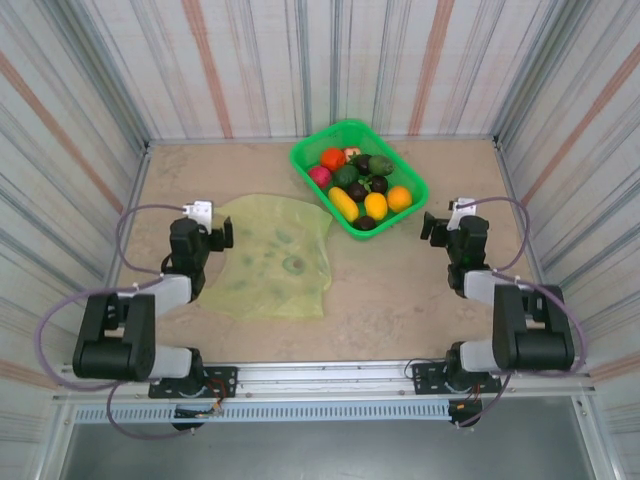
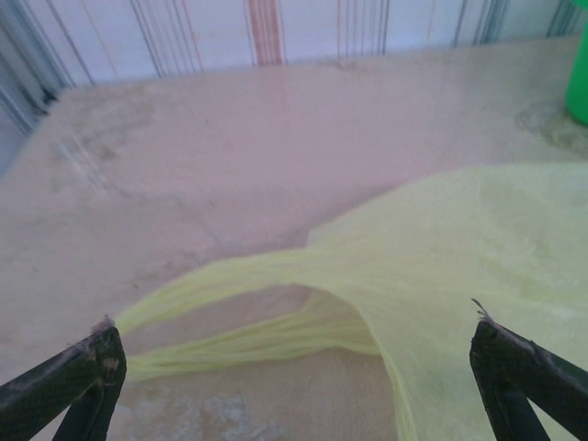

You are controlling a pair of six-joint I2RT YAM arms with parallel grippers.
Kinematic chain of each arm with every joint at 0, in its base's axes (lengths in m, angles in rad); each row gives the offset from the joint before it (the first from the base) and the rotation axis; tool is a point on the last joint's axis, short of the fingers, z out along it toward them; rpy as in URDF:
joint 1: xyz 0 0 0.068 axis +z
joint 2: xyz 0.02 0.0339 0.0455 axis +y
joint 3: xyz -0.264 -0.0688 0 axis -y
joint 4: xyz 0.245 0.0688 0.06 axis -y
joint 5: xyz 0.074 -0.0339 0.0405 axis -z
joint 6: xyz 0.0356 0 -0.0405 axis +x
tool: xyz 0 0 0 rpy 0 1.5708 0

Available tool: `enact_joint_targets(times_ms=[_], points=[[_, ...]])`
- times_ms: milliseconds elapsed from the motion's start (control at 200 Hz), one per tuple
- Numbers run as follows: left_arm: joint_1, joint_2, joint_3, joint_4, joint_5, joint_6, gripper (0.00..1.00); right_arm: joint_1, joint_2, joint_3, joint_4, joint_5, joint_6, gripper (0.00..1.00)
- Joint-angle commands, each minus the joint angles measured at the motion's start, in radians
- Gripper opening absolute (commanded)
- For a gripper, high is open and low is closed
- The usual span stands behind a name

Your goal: Place the fake fruits into the plastic bag and tie a complex knot

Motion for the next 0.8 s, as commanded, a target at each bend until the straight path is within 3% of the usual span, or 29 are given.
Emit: enact_joint_targets(times_ms=[0,90,175,240,351,536,576,636,686,756,796], points=[[-0.029,-0.105,0.022,-0.039,-0.133,0.011,0.99,0.022,-0.133,0.011,-0.117,0.168,0.049,0.99],[-0.072,-0.214,0.052,-0.071,-0.13,0.039,0.99,0.047,-0.261,0.036,-0.224,0.174,0.096,0.99],[-0.141,-0.313,0.127,-0.207,-0.171,-0.015,0.99,0.12,-0.394,0.079,-0.351,0.187,0.129,0.99],[-0.221,-0.399,0.197,-0.346,-0.193,-0.081,0.99,0.227,-0.479,0.108,-0.416,0.183,0.107,0.99],[-0.349,-0.548,0.282,-0.563,-0.127,-0.231,0.99,0.453,-0.573,0.191,-0.548,0.138,0.044,0.99],[-0.514,-0.6,0.512,-1.102,-0.125,-0.437,0.99,0.837,-0.527,0.484,-0.95,0.428,0.115,0.99],[-0.517,-0.595,0.554,-1.206,-0.077,-0.444,0.99,0.899,-0.509,0.554,-1.066,0.503,0.191,0.99],[-0.504,-0.588,0.611,-1.361,-0.011,-0.451,0.99,0.911,-0.507,0.63,-1.253,0.455,0.329,0.99],[-0.484,-0.59,0.623,-1.443,-0.015,-0.527,0.99,0.89,-0.537,0.602,-1.245,0.372,0.346,0.99],[-0.43,-0.627,0.582,-1.457,0.039,-0.595,0.99,0.782,-0.569,0.548,-1.192,0.107,0.356,0.99],[-0.427,-0.635,0.586,-1.496,0.024,-0.624,0.99,0.721,-0.551,0.555,-1.22,0.02,0.386,0.99]])
